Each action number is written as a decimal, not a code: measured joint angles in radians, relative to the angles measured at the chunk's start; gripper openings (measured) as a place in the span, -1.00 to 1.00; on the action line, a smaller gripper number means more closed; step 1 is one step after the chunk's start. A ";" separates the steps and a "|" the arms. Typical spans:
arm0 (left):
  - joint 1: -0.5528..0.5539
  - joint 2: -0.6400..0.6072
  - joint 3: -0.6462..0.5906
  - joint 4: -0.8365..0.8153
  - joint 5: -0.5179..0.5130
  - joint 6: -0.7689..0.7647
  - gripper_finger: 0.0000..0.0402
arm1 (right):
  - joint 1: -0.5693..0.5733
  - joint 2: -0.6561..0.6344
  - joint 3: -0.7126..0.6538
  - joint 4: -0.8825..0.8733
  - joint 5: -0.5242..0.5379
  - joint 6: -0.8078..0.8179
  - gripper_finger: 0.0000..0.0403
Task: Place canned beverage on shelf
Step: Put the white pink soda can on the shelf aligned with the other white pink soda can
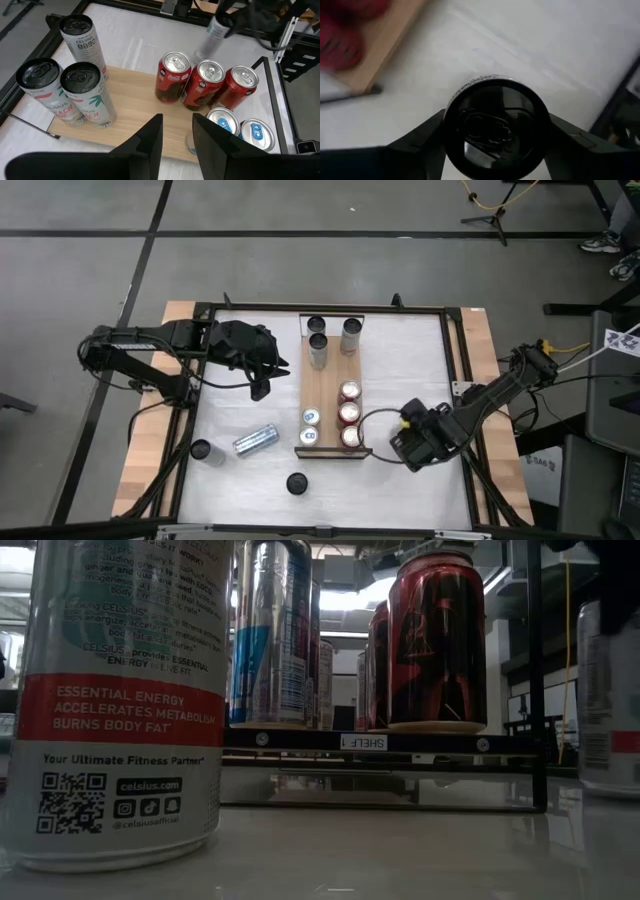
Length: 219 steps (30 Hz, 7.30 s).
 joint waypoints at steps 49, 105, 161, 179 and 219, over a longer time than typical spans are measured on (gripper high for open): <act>0.000 0.000 0.000 0.000 0.000 0.001 -0.52 | -1.028 -0.002 0.003 0.119 -0.096 -0.106 0.24; 0.000 0.000 0.000 0.000 -0.023 0.033 -0.52 | -1.001 -0.297 0.004 0.119 0.022 -0.629 0.51; 0.000 0.000 0.000 0.001 -0.080 -0.026 -0.52 | -1.001 -0.317 0.003 0.214 -0.128 -1.963 0.96; 0.000 0.000 0.000 0.001 -0.080 -0.029 -0.52 | -1.001 -0.141 0.003 0.160 -0.139 -2.248 0.96; 0.000 0.000 0.000 0.000 -0.080 -0.029 -0.52 | -1.171 -0.103 -0.147 0.309 -0.307 -2.250 0.96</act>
